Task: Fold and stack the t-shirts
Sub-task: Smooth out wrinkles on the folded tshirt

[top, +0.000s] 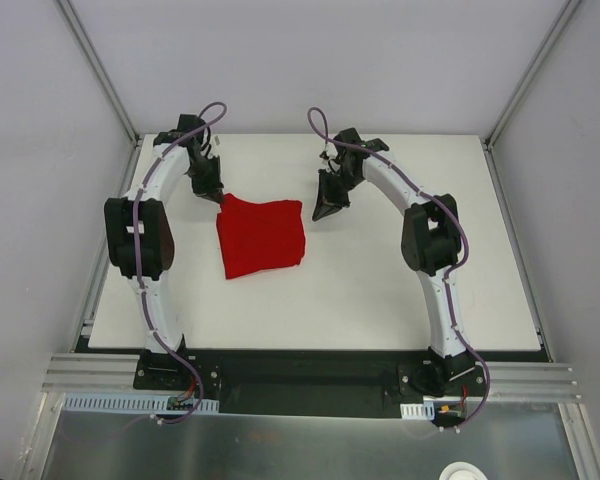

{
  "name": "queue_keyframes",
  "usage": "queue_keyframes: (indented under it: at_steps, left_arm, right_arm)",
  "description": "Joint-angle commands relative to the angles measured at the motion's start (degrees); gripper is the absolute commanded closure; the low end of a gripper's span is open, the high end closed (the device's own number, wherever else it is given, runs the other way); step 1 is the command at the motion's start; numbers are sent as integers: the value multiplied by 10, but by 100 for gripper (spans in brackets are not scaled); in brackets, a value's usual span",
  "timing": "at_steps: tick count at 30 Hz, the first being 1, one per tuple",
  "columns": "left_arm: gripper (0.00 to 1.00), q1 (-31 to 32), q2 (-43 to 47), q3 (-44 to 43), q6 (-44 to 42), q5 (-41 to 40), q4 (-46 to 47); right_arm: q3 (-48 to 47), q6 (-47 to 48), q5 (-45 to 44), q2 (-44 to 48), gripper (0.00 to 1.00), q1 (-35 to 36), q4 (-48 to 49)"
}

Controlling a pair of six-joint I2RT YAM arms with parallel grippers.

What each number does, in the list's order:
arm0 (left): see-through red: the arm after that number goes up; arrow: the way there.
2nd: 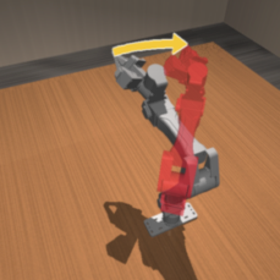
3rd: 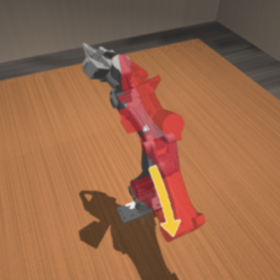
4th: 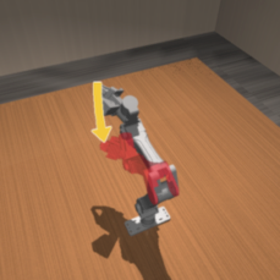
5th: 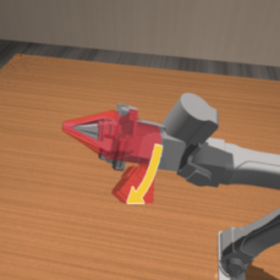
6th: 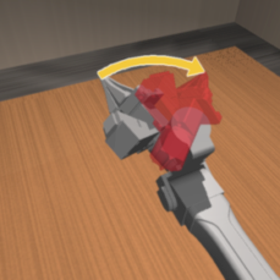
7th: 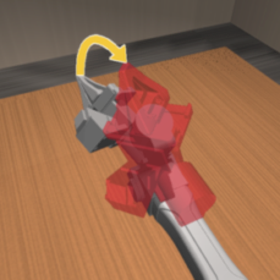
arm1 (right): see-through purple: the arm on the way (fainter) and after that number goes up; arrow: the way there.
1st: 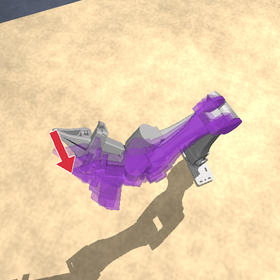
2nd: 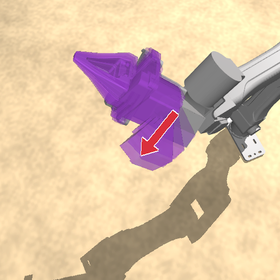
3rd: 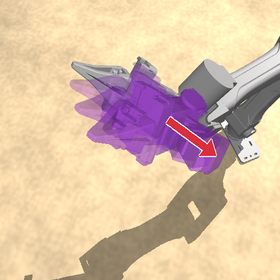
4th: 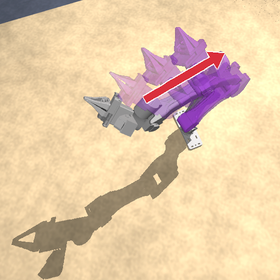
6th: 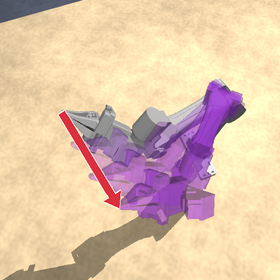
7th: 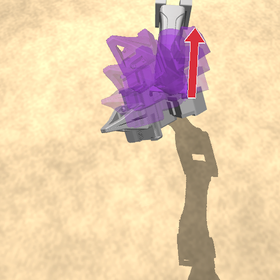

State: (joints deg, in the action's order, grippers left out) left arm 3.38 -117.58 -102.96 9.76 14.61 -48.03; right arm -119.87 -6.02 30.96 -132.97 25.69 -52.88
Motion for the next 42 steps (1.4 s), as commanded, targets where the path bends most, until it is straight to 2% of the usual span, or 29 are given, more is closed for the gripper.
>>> queue_keyframes:
  at_steps: [1,13,22,25,26,28,30,31,33,35,42]
  left_arm:
    - [100,1,17,19,-16,-37,0]
    - [100,0,-10,92,3,-56,0]
    - [100,-4,-9,51,-11,-70,5]
    - [100,-7,-20,48,-9,-70,0]
    - [100,-7,-21,49,-10,-70,0]
    - [100,-7,-25,50,-12,-67,0]
    - [100,-7,-24,50,-13,-68,0]
    - [100,-8,-23,49,-12,-69,-1]
    - [100,-8,-21,49,-14,-66,-2]
    - [100,-8,-20,48,-15,-63,-3]
    - [100,-8,-20,50,-12,-55,-7]
  right_arm:
    - [-2,-3,17,10,96,0,1]
    - [-3,-4,22,4,96,-1,1]
    - [3,-4,17,-3,96,0,-6]
    - [-20,-4,-35,-24,95,0,-44]
    - [-46,0,-71,-33,94,-2,-59]
    - [-69,2,-92,-55,85,-4,-86]
    - [-79,0,-87,-65,72,-9,-87]
    - [-81,0,-85,-68,69,-9,-80]
    - [-62,3,-15,-68,64,-12,-47]
    - [-55,-2,59,-68,62,-13,12]
    - [-98,-39,99,-62,53,-17,90]
